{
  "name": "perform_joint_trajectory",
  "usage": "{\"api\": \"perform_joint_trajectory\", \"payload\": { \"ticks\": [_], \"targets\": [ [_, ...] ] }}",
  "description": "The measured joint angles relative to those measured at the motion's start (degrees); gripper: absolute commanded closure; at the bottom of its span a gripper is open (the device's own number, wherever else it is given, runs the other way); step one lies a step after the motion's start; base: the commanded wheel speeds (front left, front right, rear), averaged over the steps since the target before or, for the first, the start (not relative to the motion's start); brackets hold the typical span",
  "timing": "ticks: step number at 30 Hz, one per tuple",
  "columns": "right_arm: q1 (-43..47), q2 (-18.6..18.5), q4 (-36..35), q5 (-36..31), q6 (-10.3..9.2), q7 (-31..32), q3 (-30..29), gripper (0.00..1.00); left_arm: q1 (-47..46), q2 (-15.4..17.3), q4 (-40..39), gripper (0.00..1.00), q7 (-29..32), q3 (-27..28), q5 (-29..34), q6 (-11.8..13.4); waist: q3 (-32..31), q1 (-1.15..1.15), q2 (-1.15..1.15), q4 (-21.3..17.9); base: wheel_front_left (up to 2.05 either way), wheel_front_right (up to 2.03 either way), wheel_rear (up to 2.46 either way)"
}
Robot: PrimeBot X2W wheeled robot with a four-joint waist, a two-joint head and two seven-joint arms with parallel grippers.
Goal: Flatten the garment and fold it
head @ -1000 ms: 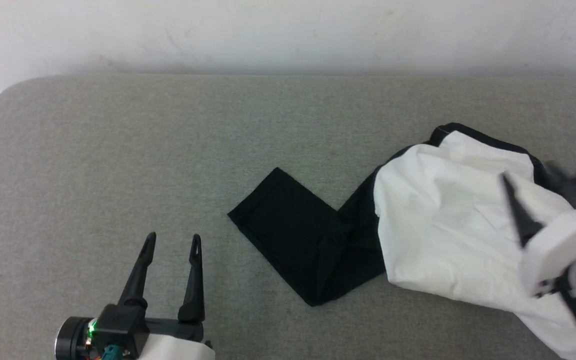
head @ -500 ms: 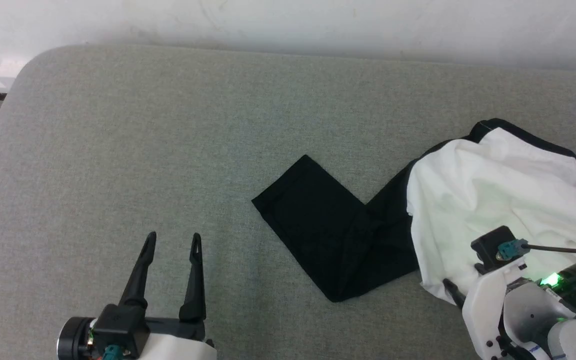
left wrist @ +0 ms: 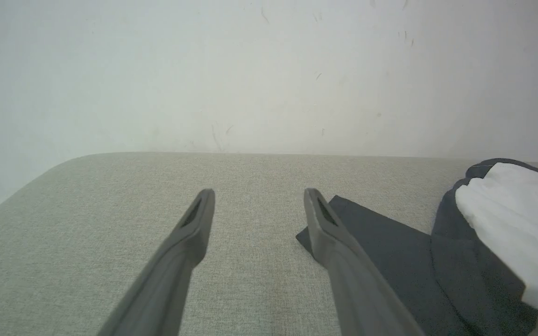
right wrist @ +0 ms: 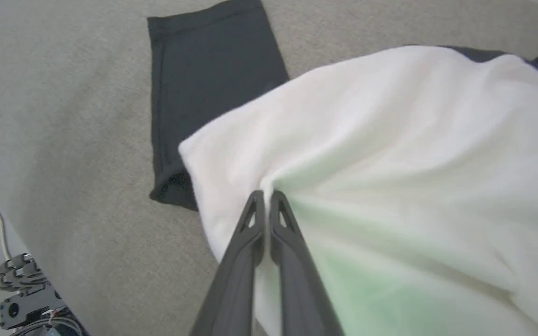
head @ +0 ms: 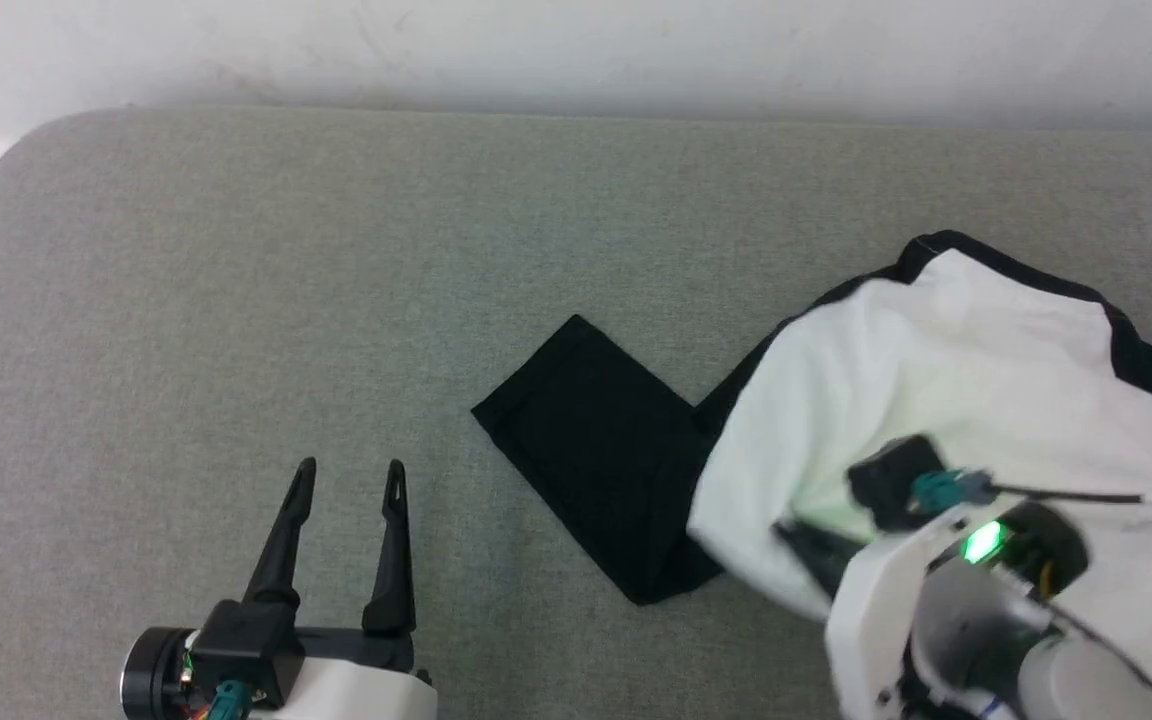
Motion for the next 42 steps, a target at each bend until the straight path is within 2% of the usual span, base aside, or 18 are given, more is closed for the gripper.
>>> {"api": "perform_joint_trajectory", "payload": {
  "ticks": [3, 6, 8, 11, 12, 13, 14, 18, 21, 26, 29, 31, 35, 38, 39, 42],
  "targets": [
    [3.0, 0.0, -3.7, 4.2, 0.0, 4.1, 3.6, 1.0, 0.0, -0.2, 0.1, 0.0, 0.0, -0.1, 0.0, 0.0, -0.4, 0.0, 0.0, -0.7, 0.0, 0.0, 0.0],
    [8.4, -2.3, -5.8, 6.8, 0.0, 9.7, 6.3, 1.0, 0.0, -0.5, 0.1, 0.0, 0.0, -0.2, 0.0, -0.4, -0.6, 0.0, 0.0, -1.2, 0.0, 0.0, 0.0],
    [11.7, -3.8, -6.5, 7.8, 0.0, 12.3, 6.6, 1.0, 0.0, -0.5, 0.1, 0.0, 0.0, -0.2, 0.0, -0.4, -0.5, -0.01, 0.0, -1.4, 0.0, 0.0, 0.0],
    [14.1, -5.1, -6.8, 7.5, 0.0, 12.7, 5.8, 1.0, 0.0, -0.5, 0.3, 0.0, 0.0, -0.1, 0.0, -0.4, -0.4, 0.0, 0.0, -1.7, 0.0, 0.0, 0.0],
    [14.3, -5.2, -6.9, 6.8, 0.0, 12.1, 5.4, 0.69, 0.0, -0.5, 0.4, 0.0, 0.0, 0.0, -0.2, -0.4, -0.5, 0.0, 0.0, -1.9, 0.0, 0.0, 0.0],
    [14.3, -5.1, -7.1, 6.0, 0.0, 11.0, 5.1, 0.11, 0.0, -0.5, 0.4, 0.0, 0.0, 0.0, -0.2, -0.4, -0.6, -0.01, 0.0, -2.0, 0.0, 0.0, 0.0],
    [14.3, -4.6, -7.2, 5.6, 0.0, 9.7, 4.3, 0.0, 0.0, -0.5, 0.5, 0.0, 0.0, 0.1, -0.3, -0.4, -0.7, 0.0, 0.0, -2.2, 0.0, 0.0, 0.0],
    [13.1, -1.2, -8.8, 4.6, 0.0, 3.1, 0.7, 0.0, 0.1, -0.4, 0.5, 0.0, 0.0, 0.2, -0.2, -0.5, -1.5, -0.01, 0.0, -2.8, 0.0, 0.0, 0.0],
    [11.8, 2.4, -10.5, 2.7, 0.0, -3.2, -4.4, 0.0, 0.1, -0.3, 0.4, 0.0, 0.0, 0.2, -0.2, -0.5, -2.4, -0.01, 0.0, -3.3, 0.0, 0.0, 0.0],
    [11.7, 8.5, -14.2, -6.6, 0.0, -17.6, -14.5, 0.0, 1.5, 0.3, 0.0, 0.0, 0.0, 0.4, -0.2, -0.4, -3.8, -0.01, 0.0, -4.3, 0.0, 0.0, 0.0],
    [13.1, 10.8, -15.4, -11.8, 0.01, -25.7, -20.3, 0.0, 2.3, 0.7, -0.3, 0.0, 0.0, 0.5, -0.2, -0.3, -4.3, 0.0, 0.0, -5.1, 0.0, 0.0, 0.0],
    [14.9, 11.2, -15.4, -13.9, 0.01, -29.5, -24.0, 0.0, 2.7, 0.9, -0.6, 0.0, 0.0, 0.5, -0.2, -0.3, -4.7, -0.01, 0.0, -5.6, 0.0, 0.0, 0.0],
    [18.4, 11.2, -12.7, -9.1, 0.0, -34.5, -30.0, 0.0, 3.4, 1.8, -1.2, 0.0, 0.8, 0.4, 0.1, -0.1, -5.2, -0.01, 0.0, -6.7, 0.0, 0.0, 0.0],
    [19.6, 11.3, -10.4, -7.6, 0.0, -36.6, -30.9, 0.0, 3.4, 3.0, -2.1, 0.0, 2.6, -0.2, 1.0, 0.0, -5.3, -0.01, 0.0, -7.7, 0.0, 0.0, 0.0],
    [19.7, 11.3, -9.6, -7.4, 0.0, -37.4, -31.0, 0.0, 2.8, 4.2, -2.5, 0.0, 4.9, -1.3, 1.9, -0.9, -5.3, -0.01, 0.0, -8.3, 0.0, 0.0, 0.0],
    [19.6, 11.3, -9.2, -7.4, 0.0, -37.8, -31.2, 0.0, 0.9, 5.3, -2.7, 0.0, 8.3, -2.5, 2.8, -2.1, -5.2, -0.01, 0.0, -8.6, 0.0, 0.0, 0.0]
  ]
}}
